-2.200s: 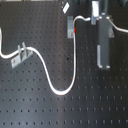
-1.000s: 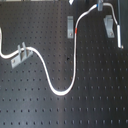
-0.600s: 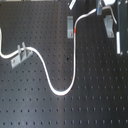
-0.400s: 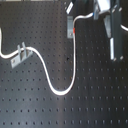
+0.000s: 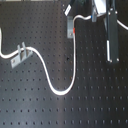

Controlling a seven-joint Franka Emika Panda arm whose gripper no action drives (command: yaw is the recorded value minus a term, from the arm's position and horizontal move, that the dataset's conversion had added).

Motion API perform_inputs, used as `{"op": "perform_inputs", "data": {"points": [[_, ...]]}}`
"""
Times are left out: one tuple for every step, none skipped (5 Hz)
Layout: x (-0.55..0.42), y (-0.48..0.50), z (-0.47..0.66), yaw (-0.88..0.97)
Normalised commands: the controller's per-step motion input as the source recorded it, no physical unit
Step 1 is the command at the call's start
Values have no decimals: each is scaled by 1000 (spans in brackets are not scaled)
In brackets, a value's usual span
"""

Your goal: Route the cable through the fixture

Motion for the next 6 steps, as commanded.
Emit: {"op": "perform_inputs", "data": {"points": [[-75, 55, 0, 131], [0, 0, 17, 0], [-139, -315, 384, -51], [-40, -3, 1, 0], [-298, 339, -3, -29], [-161, 288, 26, 0]]}}
